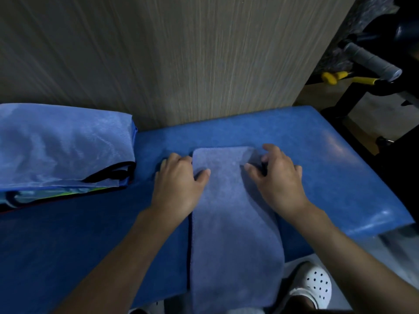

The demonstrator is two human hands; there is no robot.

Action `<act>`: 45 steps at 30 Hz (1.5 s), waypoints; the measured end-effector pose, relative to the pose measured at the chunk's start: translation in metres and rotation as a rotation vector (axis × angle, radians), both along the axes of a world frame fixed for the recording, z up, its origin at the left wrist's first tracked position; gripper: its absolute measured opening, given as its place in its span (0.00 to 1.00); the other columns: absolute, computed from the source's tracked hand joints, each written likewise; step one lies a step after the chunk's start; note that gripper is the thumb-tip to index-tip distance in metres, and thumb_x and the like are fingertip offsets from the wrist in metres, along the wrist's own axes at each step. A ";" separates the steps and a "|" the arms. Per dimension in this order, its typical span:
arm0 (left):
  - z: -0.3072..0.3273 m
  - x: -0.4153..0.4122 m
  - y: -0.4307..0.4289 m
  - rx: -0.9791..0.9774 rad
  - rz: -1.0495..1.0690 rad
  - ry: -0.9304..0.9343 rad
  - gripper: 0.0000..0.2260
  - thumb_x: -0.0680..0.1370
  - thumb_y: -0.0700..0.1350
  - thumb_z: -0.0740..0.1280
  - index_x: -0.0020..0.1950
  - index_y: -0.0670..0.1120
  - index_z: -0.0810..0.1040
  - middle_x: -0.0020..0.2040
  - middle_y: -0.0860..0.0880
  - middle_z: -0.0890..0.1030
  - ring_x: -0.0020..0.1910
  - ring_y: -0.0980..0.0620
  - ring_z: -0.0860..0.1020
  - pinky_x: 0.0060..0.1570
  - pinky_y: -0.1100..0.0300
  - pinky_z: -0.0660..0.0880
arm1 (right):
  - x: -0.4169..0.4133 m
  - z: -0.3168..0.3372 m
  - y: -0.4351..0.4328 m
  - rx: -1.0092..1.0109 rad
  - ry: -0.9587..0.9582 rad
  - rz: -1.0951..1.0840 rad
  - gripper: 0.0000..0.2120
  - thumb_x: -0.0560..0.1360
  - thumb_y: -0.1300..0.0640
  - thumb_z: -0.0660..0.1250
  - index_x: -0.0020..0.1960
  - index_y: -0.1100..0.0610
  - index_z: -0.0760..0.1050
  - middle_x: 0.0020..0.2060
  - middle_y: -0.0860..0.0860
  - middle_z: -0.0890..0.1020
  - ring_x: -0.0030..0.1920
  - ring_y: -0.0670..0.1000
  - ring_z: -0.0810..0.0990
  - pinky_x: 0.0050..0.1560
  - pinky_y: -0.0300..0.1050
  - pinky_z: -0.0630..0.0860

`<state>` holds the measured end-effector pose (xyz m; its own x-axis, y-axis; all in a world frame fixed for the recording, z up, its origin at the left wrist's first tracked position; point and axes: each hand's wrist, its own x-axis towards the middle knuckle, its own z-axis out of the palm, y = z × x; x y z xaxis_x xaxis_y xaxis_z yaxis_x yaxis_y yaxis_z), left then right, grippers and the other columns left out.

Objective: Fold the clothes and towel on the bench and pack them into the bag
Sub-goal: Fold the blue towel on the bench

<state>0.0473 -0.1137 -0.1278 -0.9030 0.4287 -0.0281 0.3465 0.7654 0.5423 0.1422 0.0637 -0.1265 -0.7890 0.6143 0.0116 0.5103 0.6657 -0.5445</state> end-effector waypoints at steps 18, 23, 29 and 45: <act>0.017 -0.015 0.007 0.619 0.136 -0.379 0.08 0.78 0.37 0.69 0.43 0.49 0.82 0.37 0.56 0.82 0.26 0.61 0.76 0.25 0.68 0.69 | -0.004 0.013 0.027 -0.651 0.331 0.096 0.05 0.74 0.66 0.71 0.41 0.61 0.77 0.33 0.52 0.83 0.31 0.48 0.80 0.30 0.43 0.76; 0.022 -0.016 0.006 0.720 0.146 -0.394 0.03 0.80 0.35 0.67 0.47 0.41 0.78 0.41 0.46 0.81 0.27 0.49 0.82 0.20 0.62 0.70 | -0.002 0.013 0.028 -0.802 0.427 0.084 0.09 0.76 0.70 0.68 0.41 0.59 0.73 0.35 0.54 0.83 0.30 0.55 0.83 0.29 0.42 0.78; 0.015 -0.014 0.003 0.745 -0.053 -0.320 0.13 0.76 0.29 0.67 0.48 0.47 0.81 0.45 0.50 0.85 0.46 0.50 0.85 0.48 0.58 0.81 | -0.001 0.005 0.034 -0.661 0.518 0.189 0.13 0.70 0.74 0.73 0.42 0.58 0.76 0.39 0.51 0.83 0.42 0.50 0.82 0.47 0.45 0.80; 0.005 -0.016 -0.013 0.309 -0.423 -0.008 0.11 0.72 0.28 0.69 0.39 0.43 0.76 0.54 0.51 0.80 0.37 0.72 0.74 0.39 0.74 0.67 | 0.020 -0.012 0.044 -0.026 0.395 0.440 0.11 0.69 0.74 0.73 0.43 0.59 0.84 0.50 0.48 0.83 0.49 0.43 0.82 0.52 0.36 0.76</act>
<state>0.0313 -0.1267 -0.1228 -0.6495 0.7452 0.1509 0.5855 0.3636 0.7246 0.1623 0.1082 -0.1387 -0.9085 0.2346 0.3458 -0.0555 0.7525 -0.6563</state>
